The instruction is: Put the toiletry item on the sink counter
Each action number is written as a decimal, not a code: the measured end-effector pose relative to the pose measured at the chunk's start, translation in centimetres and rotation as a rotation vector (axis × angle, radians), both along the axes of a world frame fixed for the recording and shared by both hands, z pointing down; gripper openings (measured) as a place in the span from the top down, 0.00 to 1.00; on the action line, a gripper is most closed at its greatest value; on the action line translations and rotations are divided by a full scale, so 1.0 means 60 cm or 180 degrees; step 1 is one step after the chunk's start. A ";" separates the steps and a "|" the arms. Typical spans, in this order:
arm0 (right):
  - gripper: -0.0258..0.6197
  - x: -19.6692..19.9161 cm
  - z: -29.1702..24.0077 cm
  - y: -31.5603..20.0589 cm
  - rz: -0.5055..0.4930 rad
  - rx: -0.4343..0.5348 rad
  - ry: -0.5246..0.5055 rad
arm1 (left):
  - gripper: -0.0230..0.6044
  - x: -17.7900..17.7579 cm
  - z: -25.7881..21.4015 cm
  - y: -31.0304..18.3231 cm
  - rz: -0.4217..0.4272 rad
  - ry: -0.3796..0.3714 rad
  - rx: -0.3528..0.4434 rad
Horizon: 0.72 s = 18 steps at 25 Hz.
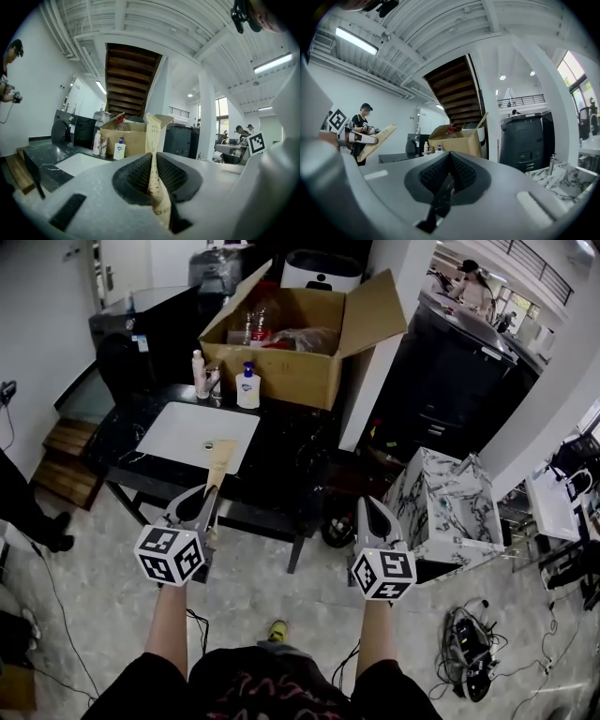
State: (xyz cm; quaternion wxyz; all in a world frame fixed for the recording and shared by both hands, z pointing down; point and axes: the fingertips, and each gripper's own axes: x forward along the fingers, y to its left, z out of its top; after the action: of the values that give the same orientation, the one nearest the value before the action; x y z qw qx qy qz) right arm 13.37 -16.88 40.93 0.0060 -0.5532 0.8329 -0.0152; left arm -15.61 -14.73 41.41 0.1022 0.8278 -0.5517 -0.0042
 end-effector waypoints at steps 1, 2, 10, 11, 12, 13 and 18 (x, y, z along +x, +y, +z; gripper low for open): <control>0.96 0.008 -0.003 -0.012 -0.0008 0.0004 0.0002 | 0.91 0.008 -0.002 -0.012 -0.0002 -0.0003 -0.0006; 0.96 0.015 -0.006 -0.023 -0.0011 0.0008 0.0001 | 0.91 0.017 -0.004 -0.022 -0.0002 -0.0007 -0.0008; 0.96 0.052 -0.006 -0.075 0.0024 0.0020 -0.0128 | 0.91 0.061 -0.014 -0.080 0.0064 -0.0027 0.0027; 0.96 0.053 -0.007 -0.080 0.0029 0.0022 -0.0139 | 0.91 0.062 -0.015 -0.085 0.0068 -0.0038 0.0031; 0.96 0.052 -0.008 -0.085 0.0032 0.0029 -0.0146 | 0.91 0.062 -0.017 -0.090 0.0069 -0.0041 0.0033; 0.96 0.051 -0.010 -0.089 0.0034 0.0041 -0.0150 | 0.91 0.062 -0.018 -0.095 0.0068 -0.0036 0.0035; 0.96 0.040 -0.014 -0.120 0.0040 0.0051 -0.0158 | 0.91 0.052 -0.017 -0.130 0.0080 0.0004 0.0030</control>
State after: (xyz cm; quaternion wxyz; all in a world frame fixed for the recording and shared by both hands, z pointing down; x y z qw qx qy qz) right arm 15.78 -24.06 40.08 0.0312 -0.5577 0.8291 -0.0222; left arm -12.50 -22.52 40.37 0.0987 0.8351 -0.5411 -0.0060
